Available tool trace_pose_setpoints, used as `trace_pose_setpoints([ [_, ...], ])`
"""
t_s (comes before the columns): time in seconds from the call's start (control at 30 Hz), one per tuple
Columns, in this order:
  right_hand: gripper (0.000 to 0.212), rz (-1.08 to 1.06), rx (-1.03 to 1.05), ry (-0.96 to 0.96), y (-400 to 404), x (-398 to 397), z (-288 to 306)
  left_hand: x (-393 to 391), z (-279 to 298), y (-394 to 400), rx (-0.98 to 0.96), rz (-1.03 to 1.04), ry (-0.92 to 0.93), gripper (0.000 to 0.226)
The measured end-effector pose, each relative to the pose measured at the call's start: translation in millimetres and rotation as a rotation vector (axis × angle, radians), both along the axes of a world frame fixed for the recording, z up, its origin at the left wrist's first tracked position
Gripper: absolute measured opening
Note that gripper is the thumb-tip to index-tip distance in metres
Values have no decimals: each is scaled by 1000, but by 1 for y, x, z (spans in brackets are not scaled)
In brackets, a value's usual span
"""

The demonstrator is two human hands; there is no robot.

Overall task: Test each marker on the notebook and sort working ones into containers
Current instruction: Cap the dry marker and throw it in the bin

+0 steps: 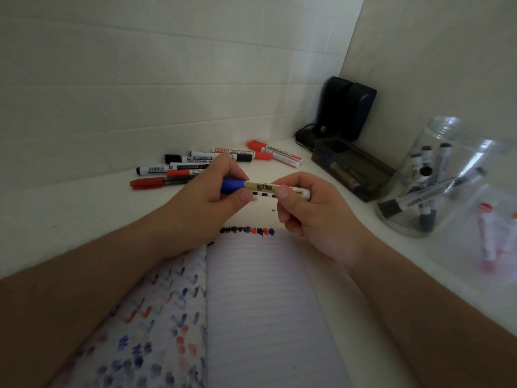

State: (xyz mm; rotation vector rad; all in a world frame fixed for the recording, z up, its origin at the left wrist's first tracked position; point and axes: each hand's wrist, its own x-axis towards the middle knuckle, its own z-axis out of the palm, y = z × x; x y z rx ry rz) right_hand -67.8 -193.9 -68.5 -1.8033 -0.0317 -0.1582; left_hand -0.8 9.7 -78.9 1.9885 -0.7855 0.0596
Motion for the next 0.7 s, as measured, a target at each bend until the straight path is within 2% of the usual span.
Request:
trace_pose_setpoints([
  [0.1,11,-9,-41,-1,0,-2,-1,1,-1,2,26,-15,-14,9],
  [0.4,12,-17,15,25,4,-3,-6,1,-2,2,24,-36,-7,7],
  [0.53,10,-22,-39,22,3,-2,-1,2,-1,0,55,-30,15,8],
  [0.6,9,-96,58,13,-1,0,5,3,-3,-3,90,-25,5,7],
  [0.7,8,-241,407,11,-16,6,12,12,-9,-6,131,62,-125,14],
])
